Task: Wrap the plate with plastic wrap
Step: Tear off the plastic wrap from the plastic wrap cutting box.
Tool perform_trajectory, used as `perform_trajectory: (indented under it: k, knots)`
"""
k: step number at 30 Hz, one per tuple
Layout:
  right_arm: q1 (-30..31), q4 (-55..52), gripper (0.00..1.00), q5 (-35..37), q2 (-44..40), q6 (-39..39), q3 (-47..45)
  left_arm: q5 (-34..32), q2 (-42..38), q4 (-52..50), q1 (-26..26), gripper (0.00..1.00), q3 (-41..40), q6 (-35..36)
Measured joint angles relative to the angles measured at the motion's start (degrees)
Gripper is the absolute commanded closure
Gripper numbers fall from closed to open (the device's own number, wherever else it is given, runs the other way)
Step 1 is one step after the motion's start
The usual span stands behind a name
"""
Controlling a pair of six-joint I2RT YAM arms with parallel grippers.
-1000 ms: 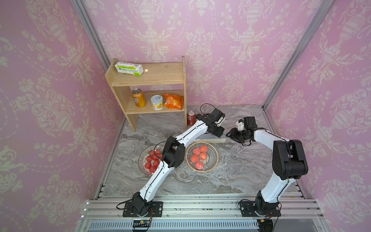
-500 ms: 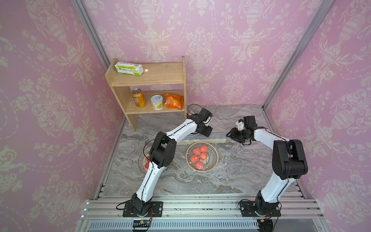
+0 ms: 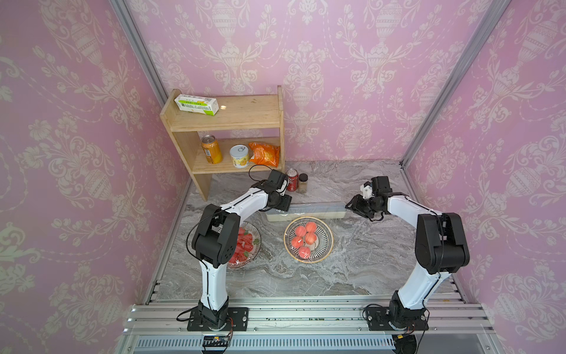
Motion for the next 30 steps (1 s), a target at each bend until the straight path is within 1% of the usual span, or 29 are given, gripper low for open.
perform_trajectory:
  k: [6,11,14,17,20,23,26,28,30]
  knots:
    - [0.02,-0.44,0.54,0.07,0.00,0.02,0.17,-0.63,-3.48,1.68,3.48,0.34,-4.85,0.00]
    - [0.02,-1.20,0.53,0.37,0.00,0.02,0.57,-0.87,-5.53,2.29,6.25,0.33,-7.26,0.00]
    - [-0.04,-1.86,0.52,2.12,0.00,0.02,0.90,-2.29,-6.40,1.62,8.13,0.28,-7.69,0.07]
    - [-0.39,-2.93,0.50,3.43,0.17,0.02,0.87,-2.56,-6.82,0.85,10.05,0.22,-7.69,0.04]
    - [-0.48,-2.27,0.42,3.45,-0.09,0.02,0.87,-2.40,-8.11,-0.35,10.91,0.18,-7.67,0.00]
    - [-0.48,-2.05,0.32,3.67,-2.60,-0.42,0.83,-1.33,-11.52,-1.62,10.95,0.17,-7.69,-0.07]
    - [-0.48,-1.29,0.23,4.04,-9.42,-1.40,-0.44,2.43,-17.66,-1.51,10.93,0.18,-8.61,-1.57]
    - [-0.09,-0.02,0.16,3.41,-15.17,-1.86,-2.38,6.27,-23.17,0.17,10.54,0.18,-11.30,-3.58]
    - [1.38,2.14,0.11,1.99,-21.20,-1.88,-5.25,10.84,-28.24,2.97,8.81,0.18,-15.23,-6.36]
